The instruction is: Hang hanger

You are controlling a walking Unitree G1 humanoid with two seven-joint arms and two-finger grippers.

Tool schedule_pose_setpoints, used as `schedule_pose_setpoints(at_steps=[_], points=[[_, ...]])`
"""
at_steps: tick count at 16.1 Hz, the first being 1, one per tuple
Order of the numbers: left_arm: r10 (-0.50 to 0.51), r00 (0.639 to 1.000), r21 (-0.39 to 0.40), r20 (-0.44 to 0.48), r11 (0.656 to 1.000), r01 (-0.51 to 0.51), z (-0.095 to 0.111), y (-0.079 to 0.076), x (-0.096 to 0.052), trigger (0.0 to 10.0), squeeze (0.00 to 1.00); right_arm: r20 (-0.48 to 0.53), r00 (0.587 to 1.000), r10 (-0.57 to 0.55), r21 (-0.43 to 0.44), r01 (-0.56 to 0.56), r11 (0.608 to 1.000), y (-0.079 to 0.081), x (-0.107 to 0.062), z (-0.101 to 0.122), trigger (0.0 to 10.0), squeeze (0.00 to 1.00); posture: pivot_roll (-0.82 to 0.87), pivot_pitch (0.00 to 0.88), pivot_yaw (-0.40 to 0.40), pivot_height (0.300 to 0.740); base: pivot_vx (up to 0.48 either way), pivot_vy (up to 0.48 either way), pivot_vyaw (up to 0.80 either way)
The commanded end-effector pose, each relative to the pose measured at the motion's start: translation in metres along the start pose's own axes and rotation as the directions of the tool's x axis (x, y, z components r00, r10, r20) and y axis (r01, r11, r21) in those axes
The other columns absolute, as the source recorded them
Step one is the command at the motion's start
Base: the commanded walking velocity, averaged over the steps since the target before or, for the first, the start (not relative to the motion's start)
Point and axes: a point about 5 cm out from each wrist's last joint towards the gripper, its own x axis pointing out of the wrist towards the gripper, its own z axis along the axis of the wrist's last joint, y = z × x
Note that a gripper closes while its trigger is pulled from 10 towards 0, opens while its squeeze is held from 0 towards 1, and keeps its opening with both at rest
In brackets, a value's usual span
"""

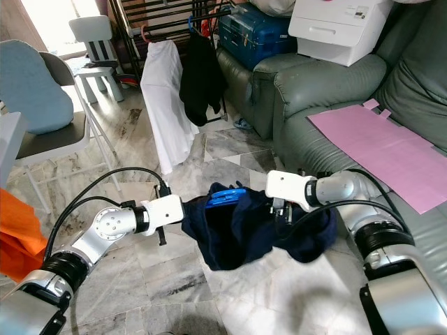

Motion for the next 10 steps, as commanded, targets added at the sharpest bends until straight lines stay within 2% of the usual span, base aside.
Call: schedule_pose_setpoints(at_steps=[1, 2, 3, 4, 5, 6, 7, 9, 10], points=[[0.007, 1.000, 0.024, 0.016, 1.000, -0.008, 0.005, 0.006, 0.001, 2.6, 0.00, 0.049, 0.998, -0.040, 0.032, 0.039, 0.999, 0.000, 0.002, 0.003, 0.0, 0.00, -0.23, 0.000, 0.105, 0.740, 0.000, 0.000, 0.00], [0.009, 1.000, 0.024, 0.011, 1.000, -0.009, 0.004, 0.006, 0.001, 2.7, 0.00, 0.052, 0.998, -0.036, 0.040, 0.034, 0.999, 0.002, 0.003, 0.001, 0.0, 0.00, -0.23, 0.000, 0.105, 0.740, 0.000, 0.000, 0.00], [0.010, 1.000, 0.022, 0.008, 1.000, -0.010, 0.003, 0.006, 0.001, 3.3, 0.00, 0.053, 0.998, -0.033, 0.044, 0.031, 0.999, 0.003, 0.003, 0.001, 0.0, 0.00, -0.23, 0.000, 0.105, 0.740, 0.000, 0.000, 0.00], [0.025, 1.000, -0.028, 0.000, 0.999, -0.025, 0.001, 0.007, 0.001, 10.0, 0.00, 0.056, 0.998, -0.027, 0.056, 0.024, 0.998, 0.005, 0.004, 0.000, 0.0, 0.00, -0.24, 0.000, 0.102, 0.740, 0.000, 0.000, 0.00], [0.044, 0.999, -0.079, 0.004, 0.996, -0.043, -0.001, 0.007, 0.000, 10.0, 0.75, 0.062, 0.998, -0.025, 0.064, 0.021, 0.998, 0.007, 0.006, 0.000, 0.0, 0.00, -0.24, 0.000, 0.097, 0.740, 0.000, 0.000, 0.00], [0.049, 0.999, -0.065, -0.004, 0.997, -0.049, -0.002, 0.007, 0.000, 10.0, 1.00, 0.065, 0.998, -0.014, 0.066, 0.009, 0.998, 0.011, 0.008, 0.000, 0.0, 0.00, -0.24, 0.000, 0.095, 0.740, 0.000, 0.000, 0.00], [0.081, 0.997, -0.040, 0.004, 0.996, -0.081, -0.004, 0.003, -0.002, 10.0, 1.00, 0.059, 0.998, 0.005, 0.077, -0.010, 0.997, 0.019, 0.013, -0.002, 0.0, 0.00, -0.24, 0.000, 0.097, 0.740, 0.000, 0.000, 0.00], [0.083, 0.996, -0.004, 0.029, 0.997, -0.083, -0.004, -0.001, -0.004, 10.0, 1.00, 0.056, 0.998, 0.016, 0.081, -0.021, 0.996, 0.024, 0.015, -0.004, 0.0, 0.00, -0.25, 0.000, 0.103, 0.740, 0.000, 0.000, 0.00], [0.063, 0.997, 0.055, 0.038, 0.996, -0.065, -0.004, -0.005, -0.005, 10.0, 1.00, 0.046, 0.999, 0.022, 0.096, -0.026, 0.995, 0.028, 0.017, -0.008, 0.0, 0.00, -0.24, 0.000, 0.102, 0.740, 0.000, 0.000, 0.00]])
